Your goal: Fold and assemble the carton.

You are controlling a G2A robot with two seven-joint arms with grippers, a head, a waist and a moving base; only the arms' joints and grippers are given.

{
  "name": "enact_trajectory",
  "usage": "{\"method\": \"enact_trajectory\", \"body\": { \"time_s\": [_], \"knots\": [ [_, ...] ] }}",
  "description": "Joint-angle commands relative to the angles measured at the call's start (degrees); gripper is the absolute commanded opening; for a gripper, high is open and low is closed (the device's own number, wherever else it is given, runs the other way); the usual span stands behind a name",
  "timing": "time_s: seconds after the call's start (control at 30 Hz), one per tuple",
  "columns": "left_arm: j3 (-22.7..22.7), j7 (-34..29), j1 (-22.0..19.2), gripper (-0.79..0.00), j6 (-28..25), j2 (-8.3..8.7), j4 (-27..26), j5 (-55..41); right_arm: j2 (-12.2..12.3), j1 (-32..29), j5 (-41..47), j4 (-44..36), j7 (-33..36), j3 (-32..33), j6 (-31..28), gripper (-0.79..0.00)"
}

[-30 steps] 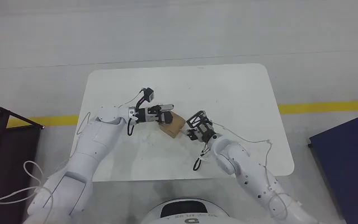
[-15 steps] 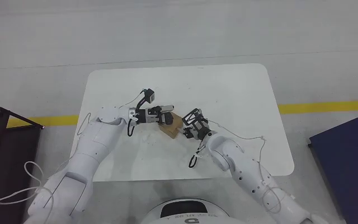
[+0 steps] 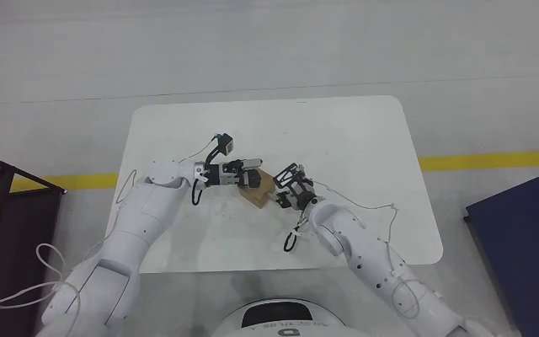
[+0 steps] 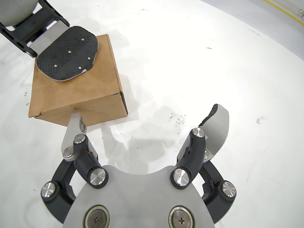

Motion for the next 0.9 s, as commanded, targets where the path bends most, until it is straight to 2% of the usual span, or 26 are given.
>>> {"method": "enact_trajectory", "body": {
  "time_s": [0.0, 0.1, 0.27, 0.37, 0.63, 0.87],
  "knots": [
    [-0.02, 0.0, -0.02, 0.0, 0.06, -0.01, -0.01, 0.02, 0.11, -0.35, -0.35, -0.38, 0.14, 0.74, 0.29, 0.0],
    [-0.08, 0.09, -0.06, 0.0, 0.08, 0.0, 0.08, 0.17, 0.48, -1.75, 3.45, -2.15, -0.53, 4.26, 0.19, 0.0],
    [-0.14, 0.05, -0.15, 0.0, 0.19, 0.0, 0.2, 0.37, 1.23, -4.44, 2.8, -6.59, 0.05, 7.86, -0.56, 0.0],
    [-0.23, 0.02, -0.28, 0.0, 0.26, 0.0, 0.03, 0.34, 1.15, -5.0, 0.57, -7.21, 1.02, 6.73, -0.66, 0.0],
    [-0.49, 0.0, 0.01, 0.0, 0.08, 0.05, -0.13, 0.19, -0.06, -2.18, 0.37, -2.73, 2.15, 2.69, -0.73, 0.0],
    [-1.91, -1.38, 0.26, 0.0, 0.64, 0.08, -1.2, -3.82, -0.23, -1.74, 1.69, -2.08, 2.21, 4.57, 0.35, 0.0]
  ]
}}
